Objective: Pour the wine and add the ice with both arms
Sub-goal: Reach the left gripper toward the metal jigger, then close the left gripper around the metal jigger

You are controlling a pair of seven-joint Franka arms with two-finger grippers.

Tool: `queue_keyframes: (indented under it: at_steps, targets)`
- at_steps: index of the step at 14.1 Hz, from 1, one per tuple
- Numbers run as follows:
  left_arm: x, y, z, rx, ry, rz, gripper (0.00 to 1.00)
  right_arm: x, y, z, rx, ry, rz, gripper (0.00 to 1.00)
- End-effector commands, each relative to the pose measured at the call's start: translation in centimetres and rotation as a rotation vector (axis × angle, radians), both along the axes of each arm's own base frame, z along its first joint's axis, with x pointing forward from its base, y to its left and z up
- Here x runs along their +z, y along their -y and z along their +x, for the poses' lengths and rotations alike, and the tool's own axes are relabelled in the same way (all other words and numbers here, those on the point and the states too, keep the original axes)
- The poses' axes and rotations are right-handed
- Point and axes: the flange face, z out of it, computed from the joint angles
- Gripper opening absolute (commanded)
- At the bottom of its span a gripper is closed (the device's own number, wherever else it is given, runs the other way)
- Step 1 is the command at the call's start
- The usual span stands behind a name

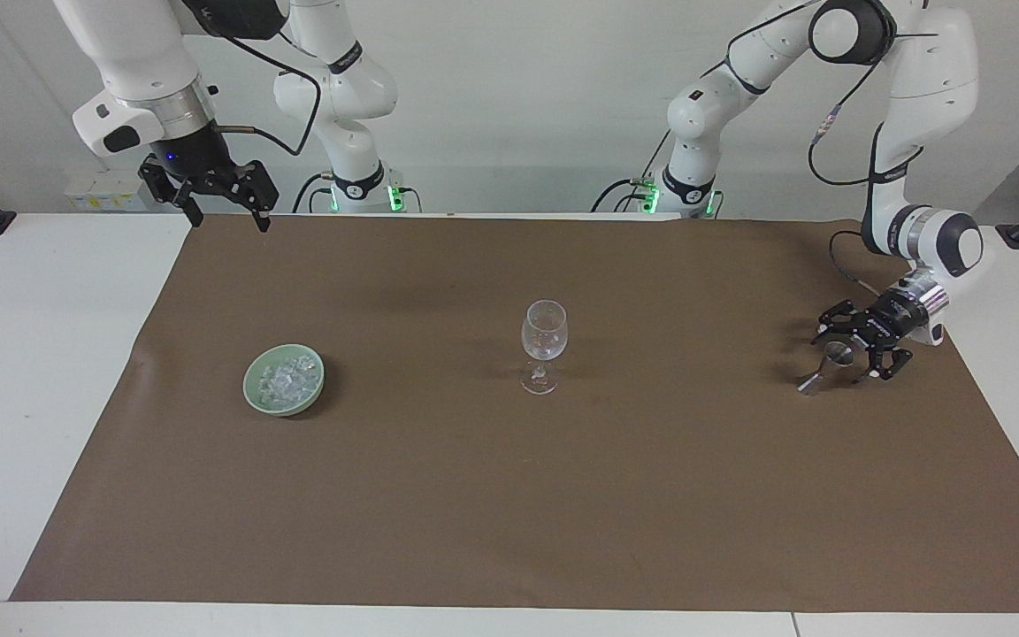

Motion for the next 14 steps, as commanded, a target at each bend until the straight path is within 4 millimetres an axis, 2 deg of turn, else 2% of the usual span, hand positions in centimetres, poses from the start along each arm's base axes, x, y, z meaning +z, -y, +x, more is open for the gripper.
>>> queue_keyframes:
  at_steps: [1, 8, 12, 14]
  targets:
    - [-0.6, 0.6, -0.1, 0.015, 0.012, 0.021, 1.00, 0.0, -0.1, -0.6, -0.004, 0.007, 0.013, 1.00]
    - [-1.1, 0.8, 0.0, 0.035, 0.010, 0.001, 1.00, 0.0, -0.1, -0.6, -0.004, 0.007, 0.013, 1.00]
    - [-1.4, 2.0, 0.3, 0.016, 0.015, 0.000, 1.00, 0.0, -0.1, -0.6, -0.004, 0.007, 0.013, 1.00]
    - [-1.3, 1.9, 0.3, 0.017, 0.018, 0.002, 0.93, 0.0, -0.1, -0.6, -0.004, 0.007, 0.013, 1.00]
